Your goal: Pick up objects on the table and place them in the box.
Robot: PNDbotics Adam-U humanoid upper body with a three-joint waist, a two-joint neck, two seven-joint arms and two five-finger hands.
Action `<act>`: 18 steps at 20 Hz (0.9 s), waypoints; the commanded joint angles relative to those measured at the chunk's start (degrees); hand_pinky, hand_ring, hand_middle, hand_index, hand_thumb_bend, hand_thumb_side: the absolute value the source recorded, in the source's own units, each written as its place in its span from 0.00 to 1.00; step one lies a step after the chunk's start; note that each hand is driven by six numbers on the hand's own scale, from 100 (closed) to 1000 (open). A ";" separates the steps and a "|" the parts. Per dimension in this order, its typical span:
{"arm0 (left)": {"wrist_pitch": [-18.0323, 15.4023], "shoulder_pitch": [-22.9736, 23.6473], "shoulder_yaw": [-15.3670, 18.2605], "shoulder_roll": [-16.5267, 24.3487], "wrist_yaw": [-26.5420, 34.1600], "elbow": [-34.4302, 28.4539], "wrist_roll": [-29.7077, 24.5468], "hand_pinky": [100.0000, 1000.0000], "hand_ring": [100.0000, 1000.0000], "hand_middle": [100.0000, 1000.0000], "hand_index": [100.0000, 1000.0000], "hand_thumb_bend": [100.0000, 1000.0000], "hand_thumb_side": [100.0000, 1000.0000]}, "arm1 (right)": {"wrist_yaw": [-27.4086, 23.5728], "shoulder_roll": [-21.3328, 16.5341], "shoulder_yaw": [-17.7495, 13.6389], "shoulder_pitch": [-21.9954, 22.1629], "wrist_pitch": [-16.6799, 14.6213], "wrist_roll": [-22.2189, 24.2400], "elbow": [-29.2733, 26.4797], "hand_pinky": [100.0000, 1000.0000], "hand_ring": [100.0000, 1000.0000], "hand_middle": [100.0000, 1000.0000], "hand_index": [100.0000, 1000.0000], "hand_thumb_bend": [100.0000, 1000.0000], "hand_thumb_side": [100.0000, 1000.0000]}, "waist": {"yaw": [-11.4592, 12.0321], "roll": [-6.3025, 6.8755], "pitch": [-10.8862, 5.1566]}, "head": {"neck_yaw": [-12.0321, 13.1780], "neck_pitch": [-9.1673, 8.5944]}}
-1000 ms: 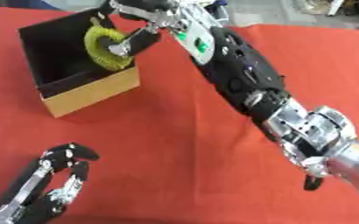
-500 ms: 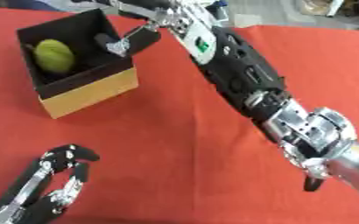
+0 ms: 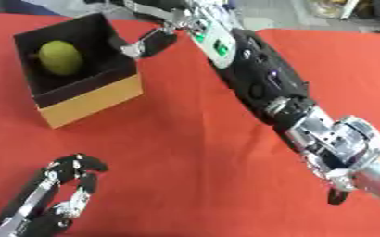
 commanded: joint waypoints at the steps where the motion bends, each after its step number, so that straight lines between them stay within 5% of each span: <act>1: -0.04 0.22 0.87 0.95 -0.24 -0.47 0.52 0.60 0.74 0.62 0.69 0.00 0.74 | -1.70 -4.11 -0.49 0.19 -0.05 4.15 -1.87 1.00 1.00 1.00 1.00 0.00 0.38 | -1.13 0.40 -1.36 | 1.01 0.29; 6: 0.04 1.22 1.64 1.42 -0.87 -0.26 1.07 0.61 0.74 0.62 0.69 0.00 0.74 | -2.64 -7.82 -1.57 4.19 1.17 7.13 -1.64 1.00 1.00 1.00 1.00 0.00 0.53 | -4.46 0.45 -1.87 | 2.42 0.59; 13: 0.00 1.66 2.07 1.58 -1.31 -0.16 1.39 0.61 0.75 0.62 0.69 0.00 0.74 | 1.72 -9.80 -3.58 8.26 3.57 6.90 1.82 1.00 1.00 1.00 0.99 0.00 0.59 | -6.29 0.40 -2.22 | 3.87 0.63; 15: -0.01 1.66 2.14 1.59 -1.37 -0.16 1.44 0.61 0.75 0.63 0.69 0.00 0.74 | 3.80 -9.91 -4.40 8.76 4.50 5.93 3.95 1.00 1.00 1.00 0.98 0.00 0.53 | -6.40 0.43 -2.24 | 3.96 0.63; 16: -0.01 1.67 2.16 1.59 -1.39 -0.16 1.46 0.61 0.75 0.63 0.69 0.00 0.74 | 5.05 -9.90 -4.89 8.96 4.94 5.25 5.22 1.00 1.00 1.00 0.97 0.00 0.40 | -6.44 0.48 -2.25 | 4.01 0.63; 18: -0.03 1.63 2.20 1.60 -1.40 -0.18 1.47 0.61 0.75 0.63 0.69 0.00 0.74 | 7.47 -9.83 -5.75 9.16 5.65 3.46 7.40 1.00 1.00 1.00 0.97 0.00 0.42 | -6.49 0.59 -2.27 | 4.06 0.56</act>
